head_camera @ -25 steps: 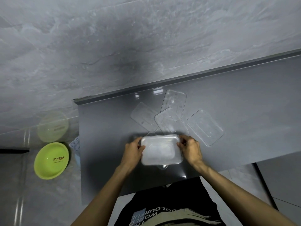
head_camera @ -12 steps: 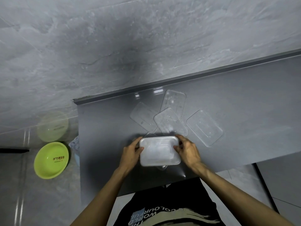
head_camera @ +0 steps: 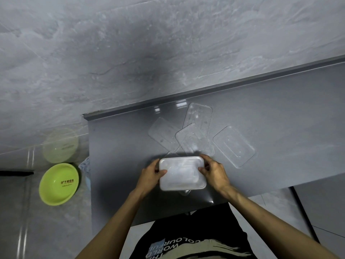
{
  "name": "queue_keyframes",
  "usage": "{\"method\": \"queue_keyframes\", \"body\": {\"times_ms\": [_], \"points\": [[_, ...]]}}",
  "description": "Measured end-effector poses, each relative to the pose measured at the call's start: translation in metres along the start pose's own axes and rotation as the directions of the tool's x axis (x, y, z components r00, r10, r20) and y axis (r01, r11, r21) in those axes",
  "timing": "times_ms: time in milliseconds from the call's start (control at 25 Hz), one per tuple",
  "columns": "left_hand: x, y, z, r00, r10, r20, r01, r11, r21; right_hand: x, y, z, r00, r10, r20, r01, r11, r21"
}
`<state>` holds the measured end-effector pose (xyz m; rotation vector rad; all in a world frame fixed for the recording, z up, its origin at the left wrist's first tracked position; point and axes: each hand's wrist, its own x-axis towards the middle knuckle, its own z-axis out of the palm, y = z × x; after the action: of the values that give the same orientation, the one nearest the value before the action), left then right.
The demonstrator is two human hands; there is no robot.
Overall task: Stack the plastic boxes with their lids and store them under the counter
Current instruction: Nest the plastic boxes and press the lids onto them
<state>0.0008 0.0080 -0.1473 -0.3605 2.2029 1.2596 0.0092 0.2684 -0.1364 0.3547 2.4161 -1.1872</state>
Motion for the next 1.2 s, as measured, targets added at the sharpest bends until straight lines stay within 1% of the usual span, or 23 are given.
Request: {"method": "queue_keyframes", "body": {"times_ms": [120,160,240,280,360,440,520,560,640,720,800,840,920,1000,1040,1080,1120,1160,1200], "points": [[-0.001,0.004,0.005,0.993,-0.119,-0.021,0.118,0.993,-0.016,0.003,0.000,-0.003,1.000,0.004,0.019,-0.004,1.000,-0.002],[-0.001,0.006,0.006,0.988,-0.154,-0.017,0.153,0.987,-0.051,0.005,0.001,-0.004,1.000,0.004,0.029,-0.004,1.000,-0.005],[-0.005,0.012,0.004,0.981,-0.191,0.017,0.191,0.964,-0.185,0.008,0.002,-0.008,0.998,-0.002,0.055,0.003,1.000,-0.020],[-0.007,0.016,0.002,0.981,-0.191,0.036,0.194,0.952,-0.238,0.011,0.001,-0.009,0.998,-0.007,0.063,0.007,1.000,-0.012],[-0.009,0.018,-0.006,0.982,-0.178,0.057,0.187,0.943,-0.276,0.018,-0.001,-0.011,0.998,-0.027,0.055,0.027,1.000,-0.005],[-0.010,0.017,-0.013,0.984,-0.167,0.060,0.177,0.942,-0.285,0.033,-0.004,-0.017,0.999,-0.044,-0.002,0.044,0.998,-0.046],[-0.010,0.013,-0.021,0.984,-0.177,0.034,0.179,0.941,-0.288,0.054,-0.004,-0.023,0.995,-0.045,-0.086,0.036,0.994,-0.105],[-0.011,0.009,-0.025,0.982,-0.189,0.014,0.185,0.938,-0.292,0.064,-0.002,-0.027,0.994,-0.039,-0.099,0.024,0.988,-0.151],[-0.012,0.001,-0.032,0.977,-0.212,-0.017,0.198,0.936,-0.291,0.081,0.003,-0.031,0.998,0.015,-0.066,-0.029,0.976,-0.214],[-0.014,-0.008,-0.039,0.971,-0.240,-0.017,0.224,0.926,-0.305,0.091,0.008,-0.027,0.998,0.052,-0.035,-0.060,0.961,-0.271],[-0.017,-0.014,-0.043,0.965,-0.262,-0.005,0.246,0.913,-0.324,0.098,0.010,-0.020,0.996,0.030,-0.082,-0.056,0.943,-0.329],[-0.018,-0.016,-0.044,0.963,-0.269,-0.006,0.252,0.910,-0.329,0.102,0.008,-0.017,0.993,0.021,-0.118,-0.058,0.944,-0.324],[-0.021,-0.018,-0.044,0.962,-0.274,-0.017,0.253,0.910,-0.327,0.108,0.003,-0.013,0.987,0.028,-0.159,-0.072,0.958,-0.278],[-0.024,-0.017,-0.043,0.960,-0.278,-0.024,0.256,0.911,-0.323,0.112,0.001,-0.012,0.986,0.053,-0.160,-0.092,0.965,-0.247],[-0.025,-0.016,-0.043,0.959,-0.283,-0.026,0.259,0.909,-0.328,0.113,0.001,-0.012,0.985,0.068,-0.157,-0.098,0.976,-0.194],[-0.026,-0.014,-0.041,0.958,-0.287,-0.026,0.262,0.906,-0.333,0.113,0.000,-0.013,0.984,0.097,-0.150,-0.109,0.991,-0.080],[-0.025,-0.012,-0.040,0.957,-0.289,-0.027,0.263,0.905,-0.335,0.110,-0.003,-0.014,0.982,0.139,-0.124,-0.129,0.988,0.085],[-0.025,-0.010,-0.039,0.957,-0.288,-0.026,0.263,0.905,-0.335,0.108,-0.006,-0.018,0.983,0.166,-0.078,-0.143,0.960,0.240],[-0.024,-0.006,-0.037,0.959,-0.284,-0.021,0.261,0.906,-0.335,0.104,-0.009,-0.026,0.985,0.167,-0.044,-0.141,0.924,0.356]]}}
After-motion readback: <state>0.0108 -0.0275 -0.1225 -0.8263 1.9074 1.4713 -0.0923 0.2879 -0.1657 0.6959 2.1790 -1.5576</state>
